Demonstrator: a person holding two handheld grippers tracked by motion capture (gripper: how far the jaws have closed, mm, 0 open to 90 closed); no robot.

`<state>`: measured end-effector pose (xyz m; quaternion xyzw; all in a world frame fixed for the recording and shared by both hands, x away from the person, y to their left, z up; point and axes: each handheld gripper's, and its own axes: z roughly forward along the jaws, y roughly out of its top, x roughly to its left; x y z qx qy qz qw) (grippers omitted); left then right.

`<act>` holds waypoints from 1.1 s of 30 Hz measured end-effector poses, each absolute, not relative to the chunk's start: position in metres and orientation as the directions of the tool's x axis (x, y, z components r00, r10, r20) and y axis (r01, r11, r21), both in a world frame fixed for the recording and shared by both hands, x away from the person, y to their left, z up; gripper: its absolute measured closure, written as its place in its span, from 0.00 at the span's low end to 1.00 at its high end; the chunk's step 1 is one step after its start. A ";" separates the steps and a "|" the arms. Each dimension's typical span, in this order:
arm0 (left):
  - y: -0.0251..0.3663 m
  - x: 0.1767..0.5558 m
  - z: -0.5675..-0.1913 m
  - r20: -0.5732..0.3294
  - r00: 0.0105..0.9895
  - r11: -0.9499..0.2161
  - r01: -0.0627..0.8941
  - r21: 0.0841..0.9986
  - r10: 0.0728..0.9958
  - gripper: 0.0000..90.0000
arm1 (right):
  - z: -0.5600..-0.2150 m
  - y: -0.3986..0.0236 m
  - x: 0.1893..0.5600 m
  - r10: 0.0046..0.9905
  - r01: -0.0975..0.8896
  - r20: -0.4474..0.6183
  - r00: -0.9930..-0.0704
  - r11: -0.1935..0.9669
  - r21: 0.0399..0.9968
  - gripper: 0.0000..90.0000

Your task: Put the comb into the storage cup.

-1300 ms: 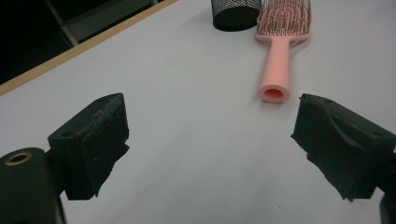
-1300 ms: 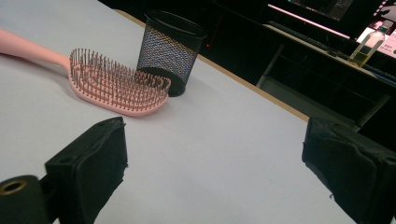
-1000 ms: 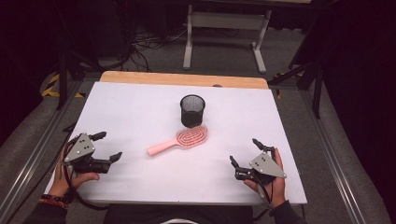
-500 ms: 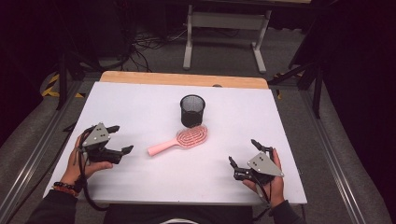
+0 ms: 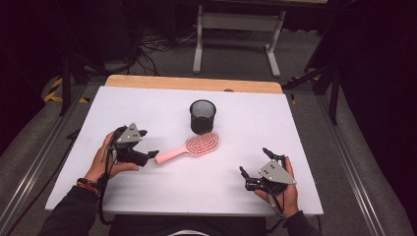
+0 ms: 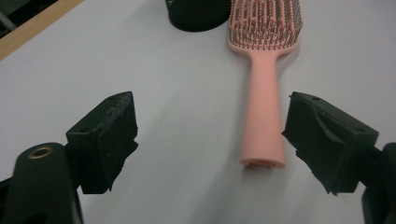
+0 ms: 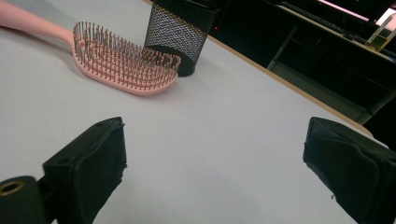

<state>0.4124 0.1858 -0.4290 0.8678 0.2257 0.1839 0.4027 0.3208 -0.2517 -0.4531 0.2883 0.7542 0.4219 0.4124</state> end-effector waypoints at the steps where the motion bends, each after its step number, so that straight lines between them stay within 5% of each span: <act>1: 0.181 0.414 -0.430 0.135 0.840 -0.586 0.242 0.773 0.525 0.22 | -0.453 -0.252 0.321 0.782 0.087 -0.379 -0.494 0.478 0.874 0.07; 19: 0.125 0.442 -0.437 0.124 0.880 -0.699 0.271 0.662 0.458 0.25 | -0.455 -0.250 0.321 0.778 0.095 -0.378 -0.501 0.484 0.870 0.08; 27: 0.108 0.452 -0.435 0.099 0.892 -0.743 0.300 0.598 0.440 0.44 | -0.455 -0.252 0.321 0.784 0.099 -0.375 -0.494 0.480 0.872 0.08; 33: 0.091 0.459 -0.436 0.067 0.905 -0.786 0.326 0.525 0.420 0.46 | -0.457 -0.251 0.322 0.776 0.106 -0.378 -0.505 0.490 0.865 0.08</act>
